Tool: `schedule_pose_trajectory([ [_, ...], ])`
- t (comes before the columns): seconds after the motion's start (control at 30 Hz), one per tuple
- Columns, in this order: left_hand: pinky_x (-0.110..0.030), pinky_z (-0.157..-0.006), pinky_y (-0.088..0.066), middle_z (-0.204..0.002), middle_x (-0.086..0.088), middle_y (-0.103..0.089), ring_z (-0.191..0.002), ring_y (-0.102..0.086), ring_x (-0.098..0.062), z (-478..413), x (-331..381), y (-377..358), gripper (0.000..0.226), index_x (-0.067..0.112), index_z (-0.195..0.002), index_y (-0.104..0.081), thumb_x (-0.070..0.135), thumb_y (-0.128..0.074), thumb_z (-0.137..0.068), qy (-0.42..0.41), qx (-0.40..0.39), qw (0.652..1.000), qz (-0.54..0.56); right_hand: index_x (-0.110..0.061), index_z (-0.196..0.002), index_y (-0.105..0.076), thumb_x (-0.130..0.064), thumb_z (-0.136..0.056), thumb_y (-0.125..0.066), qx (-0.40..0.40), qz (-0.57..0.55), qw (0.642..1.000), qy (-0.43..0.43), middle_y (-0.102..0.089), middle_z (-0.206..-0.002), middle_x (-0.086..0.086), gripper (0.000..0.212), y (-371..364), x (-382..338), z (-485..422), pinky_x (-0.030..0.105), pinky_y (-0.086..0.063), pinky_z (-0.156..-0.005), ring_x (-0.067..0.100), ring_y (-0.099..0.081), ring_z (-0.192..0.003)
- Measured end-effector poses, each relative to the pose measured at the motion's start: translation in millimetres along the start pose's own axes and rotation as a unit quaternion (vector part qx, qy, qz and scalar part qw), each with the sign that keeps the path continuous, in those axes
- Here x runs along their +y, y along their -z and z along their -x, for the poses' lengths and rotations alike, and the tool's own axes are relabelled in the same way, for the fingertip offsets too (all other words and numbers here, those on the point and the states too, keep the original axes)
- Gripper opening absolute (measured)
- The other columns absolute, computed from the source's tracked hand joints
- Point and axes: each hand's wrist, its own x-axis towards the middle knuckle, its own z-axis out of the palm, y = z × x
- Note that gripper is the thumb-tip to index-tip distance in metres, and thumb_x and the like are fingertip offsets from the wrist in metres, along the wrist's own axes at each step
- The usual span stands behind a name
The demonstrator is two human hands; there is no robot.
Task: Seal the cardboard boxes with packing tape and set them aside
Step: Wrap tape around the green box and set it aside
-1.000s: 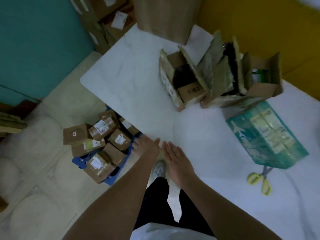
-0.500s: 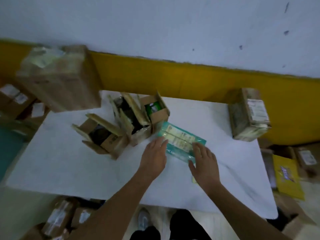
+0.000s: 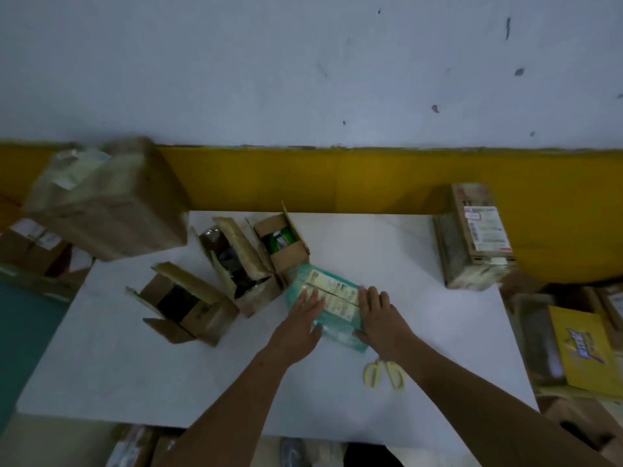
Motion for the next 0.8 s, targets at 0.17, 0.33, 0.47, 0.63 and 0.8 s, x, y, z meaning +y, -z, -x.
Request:
schedule_pose_trajectory([
  [0.17,-0.019,-0.11,-0.021,-0.148,-0.005,-0.04,-0.139,-0.034,-0.02,19.5,31.4,12.2,0.05,0.01,-0.145,-0.04,0.026,-0.053,-0.099,0.114,0.174,0.967,0.149,-0.023,-0.157,0.001,-0.074,-0.087,-0.038,-0.068,-0.182,0.98,-0.052,-0.04,-0.136,0.013,0.095,28.7,25.6,40.8,0.04,-0.039,-0.099,0.033,-0.041,-0.119],
  [0.33,-0.047,-0.111,-0.036,-0.156,-0.01,-0.029,-0.139,-0.036,-0.033,22.2,71.5,10.5,0.105,0.024,-0.155,-0.005,0.053,-0.072,-0.08,0.344,0.118,0.792,0.49,-0.043,-0.15,-0.024,-0.078,-0.084,-0.04,-0.072,-0.478,0.871,-0.088,-0.054,-0.136,-0.004,0.077,73.0,44.1,76.5,0.033,-0.04,-0.107,0.017,-0.054,-0.119],
  [0.47,-0.057,-0.105,-0.042,-0.135,-0.01,-0.06,-0.122,-0.058,-0.033,10.8,109.7,23.2,0.066,0.024,-0.145,-0.042,0.057,-0.056,-0.09,0.167,-0.024,0.618,0.768,-0.043,-0.141,-0.037,-0.077,-0.087,-0.034,-0.036,-0.578,0.81,-0.098,-0.058,-0.131,-0.008,0.064,119.9,39.6,90.7,0.027,-0.043,-0.095,0.01,-0.057,-0.116],
  [0.63,-0.059,-0.109,-0.037,-0.135,-0.012,-0.059,-0.124,-0.056,-0.032,-7.7,134.1,51.9,0.051,0.022,-0.141,-0.048,0.049,-0.048,-0.098,0.1,0.002,0.645,0.758,-0.027,-0.134,-0.037,-0.054,-0.1,-0.035,0.03,-0.56,0.818,-0.127,-0.064,-0.121,0.004,0.044,147.2,42.7,84.9,0.023,-0.049,-0.081,0.014,-0.063,-0.099],
  [0.8,-0.062,-0.109,-0.035,-0.139,-0.015,-0.055,-0.127,-0.053,-0.036,-9.8,128.2,63.5,0.055,0.021,-0.143,-0.045,0.052,-0.048,-0.098,0.076,0.014,0.647,0.759,-0.035,-0.143,-0.031,-0.053,-0.096,-0.047,0.07,-0.581,0.81,-0.04,-0.064,-0.123,-0.007,0.053,144.5,27.6,85.1,0.037,-0.057,-0.09,0.012,-0.068,-0.104],
])
